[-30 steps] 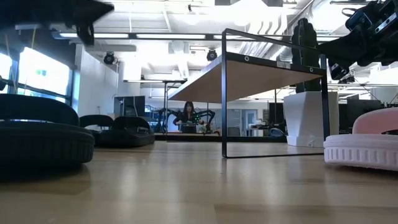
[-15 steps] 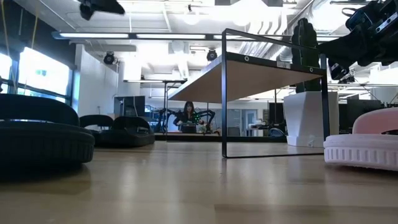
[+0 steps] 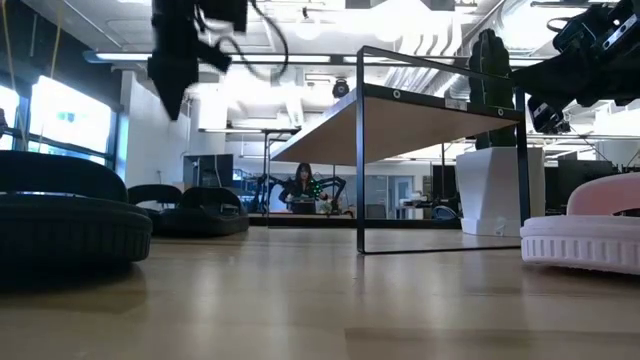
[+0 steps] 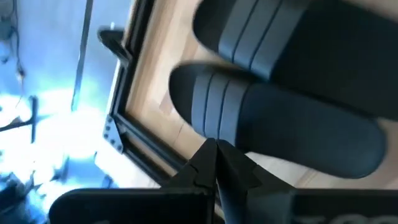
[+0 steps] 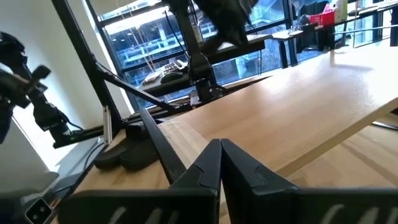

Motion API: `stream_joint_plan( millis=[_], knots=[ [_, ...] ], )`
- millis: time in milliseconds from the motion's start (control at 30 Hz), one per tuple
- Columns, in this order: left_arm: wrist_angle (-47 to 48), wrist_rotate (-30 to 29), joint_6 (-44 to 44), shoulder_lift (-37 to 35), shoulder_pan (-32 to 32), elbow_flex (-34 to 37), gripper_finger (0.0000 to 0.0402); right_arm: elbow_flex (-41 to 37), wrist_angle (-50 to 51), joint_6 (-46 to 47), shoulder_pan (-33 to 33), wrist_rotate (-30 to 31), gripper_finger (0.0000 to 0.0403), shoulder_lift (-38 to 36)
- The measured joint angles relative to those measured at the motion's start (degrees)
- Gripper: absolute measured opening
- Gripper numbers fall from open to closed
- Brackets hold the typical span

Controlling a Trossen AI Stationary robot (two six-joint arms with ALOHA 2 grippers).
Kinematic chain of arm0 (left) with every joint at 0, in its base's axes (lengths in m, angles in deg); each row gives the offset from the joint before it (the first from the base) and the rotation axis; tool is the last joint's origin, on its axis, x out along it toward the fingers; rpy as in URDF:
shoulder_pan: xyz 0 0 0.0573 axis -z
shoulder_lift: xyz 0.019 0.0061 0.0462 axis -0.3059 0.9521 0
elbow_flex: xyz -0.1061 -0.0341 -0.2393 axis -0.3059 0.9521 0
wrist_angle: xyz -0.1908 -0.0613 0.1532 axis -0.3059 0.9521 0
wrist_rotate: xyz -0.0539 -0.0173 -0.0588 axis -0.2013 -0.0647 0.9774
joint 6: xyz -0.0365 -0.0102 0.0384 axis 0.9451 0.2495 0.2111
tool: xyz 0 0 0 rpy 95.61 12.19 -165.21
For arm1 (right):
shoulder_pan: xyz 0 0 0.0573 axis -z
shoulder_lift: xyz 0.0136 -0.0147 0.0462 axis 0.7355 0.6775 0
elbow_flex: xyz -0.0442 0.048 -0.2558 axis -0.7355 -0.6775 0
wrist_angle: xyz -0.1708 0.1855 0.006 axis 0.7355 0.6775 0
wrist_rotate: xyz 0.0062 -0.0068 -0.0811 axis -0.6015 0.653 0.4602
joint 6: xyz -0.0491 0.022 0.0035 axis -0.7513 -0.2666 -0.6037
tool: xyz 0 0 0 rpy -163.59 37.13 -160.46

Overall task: Pick and place slides into the shelf
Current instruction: Put the black slide on the shelf

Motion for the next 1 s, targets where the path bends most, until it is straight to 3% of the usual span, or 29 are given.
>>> stream_joint_plan(
  millis=[367,567,867,1000],
  knots=[
    [-6.4,-4.18,1.65,1.02,0.0,8.87,0.0001,0.01,0.45,-1.6,0.0,0.02,0.0,0.0],
    [-9.64,-0.69,0.57,-0.59,0.0,13.41,0.0009,0.01,0.7,-3.75,0.0,1.37,0.0,0.0],
    [-12.92,1.2,-0.12,-1.56,0.04,20.33,0.0102,0.0,1.32,-3.92,0.01,5.68,0.0,0.02],
    [-16.8,-1.39,-1.22,-1.58,0.0,23.07,0.0151,0.01,1.32,-3.9,0.0,6.38,0.0,0.04]
  ],
)
